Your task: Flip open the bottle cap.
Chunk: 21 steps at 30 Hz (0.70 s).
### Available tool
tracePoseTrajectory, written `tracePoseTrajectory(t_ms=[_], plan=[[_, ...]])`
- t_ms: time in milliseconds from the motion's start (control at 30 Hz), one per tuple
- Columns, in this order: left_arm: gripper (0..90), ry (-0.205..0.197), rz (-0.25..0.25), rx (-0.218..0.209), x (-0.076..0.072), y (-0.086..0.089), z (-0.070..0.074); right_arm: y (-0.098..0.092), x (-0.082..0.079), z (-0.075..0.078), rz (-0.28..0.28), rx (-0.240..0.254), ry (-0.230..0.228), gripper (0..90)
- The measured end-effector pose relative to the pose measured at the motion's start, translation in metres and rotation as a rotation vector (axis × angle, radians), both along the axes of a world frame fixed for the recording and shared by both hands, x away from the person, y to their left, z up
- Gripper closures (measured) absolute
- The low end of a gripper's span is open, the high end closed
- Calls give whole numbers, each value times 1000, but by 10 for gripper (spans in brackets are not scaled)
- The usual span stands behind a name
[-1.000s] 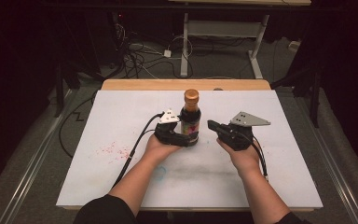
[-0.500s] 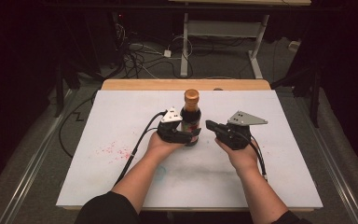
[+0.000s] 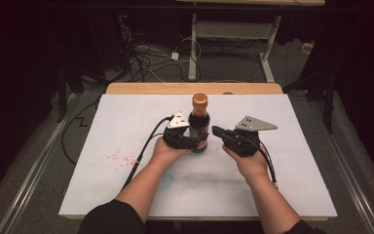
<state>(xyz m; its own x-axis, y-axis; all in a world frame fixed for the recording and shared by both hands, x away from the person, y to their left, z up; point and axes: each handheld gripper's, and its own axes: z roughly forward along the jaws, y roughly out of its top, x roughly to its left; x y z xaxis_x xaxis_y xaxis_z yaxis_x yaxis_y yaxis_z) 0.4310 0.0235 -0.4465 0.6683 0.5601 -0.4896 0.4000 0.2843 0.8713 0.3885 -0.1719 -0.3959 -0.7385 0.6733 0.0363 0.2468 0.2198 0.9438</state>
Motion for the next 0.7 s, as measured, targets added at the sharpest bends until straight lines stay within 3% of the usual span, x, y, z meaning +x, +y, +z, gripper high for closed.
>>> tracePoseTrajectory(t_ms=[33, 67, 100, 133, 167, 200, 233, 267, 300, 467, 500, 533, 567, 600, 633, 667, 700], plan=[[281, -51, -73, 215, 3, 15, -3, 0, 0, 2, -3, 1, 2, 900], [281, -58, -82, 241, 3, 17, -3, 1, -1, 5, -4, 2, -5, 900], [280, -21, -33, 60, 0, 4, -1, 1, -2, 7, -1, 1, -10, 900], [281, -3, 2, 3, 0, 0, 0, 1, -3, 10, 10, 0, -21, 900], [281, -53, -72, 218, 2, 15, -3, 2, -3, 13, 19, -3, -28, 900], [281, -57, -80, 238, 3, 17, -3, 3, -4, 15, 23, -4, -31, 900], [281, -22, -34, 62, 0, 4, -1, 4, -4, 18, 29, -6, -30, 900], [281, -53, -72, 219, 2, 15, -3, 5, -4, 20, 28, -7, -28, 900], [281, -57, -79, 237, 2, 17, -3, 5, -5, 23, 29, -7, -31, 900], [282, -60, -76, 243, 2, 16, -2, 6, -5, 38, 26, 4, -38, 900], [282, -8, 5, 12, -2, 0, 0, 5, -4, 40, 24, 3, -40, 900], [282, -8, 5, 11, -2, 0, 0, 6, -3, 42, 24, 4, -39, 900], [282, -52, -59, 206, 1, 13, -3, 6, -3, 44, 23, 1, -41, 900], [282, -61, -72, 236, 2, 16, -3, 7, -3, 46, 22, -2, -43, 900], [282, -62, -73, 240, 2, 16, -3, 8, -3, 48, 21, -2, -40, 900], [282, -8, 8, 3, -1, -1, 0, 8, -2, 50, 19, -6, -47, 900], [282, -52, -56, 197, 1, 13, -3, 8, -2, 52, 21, -7, -47, 900]])
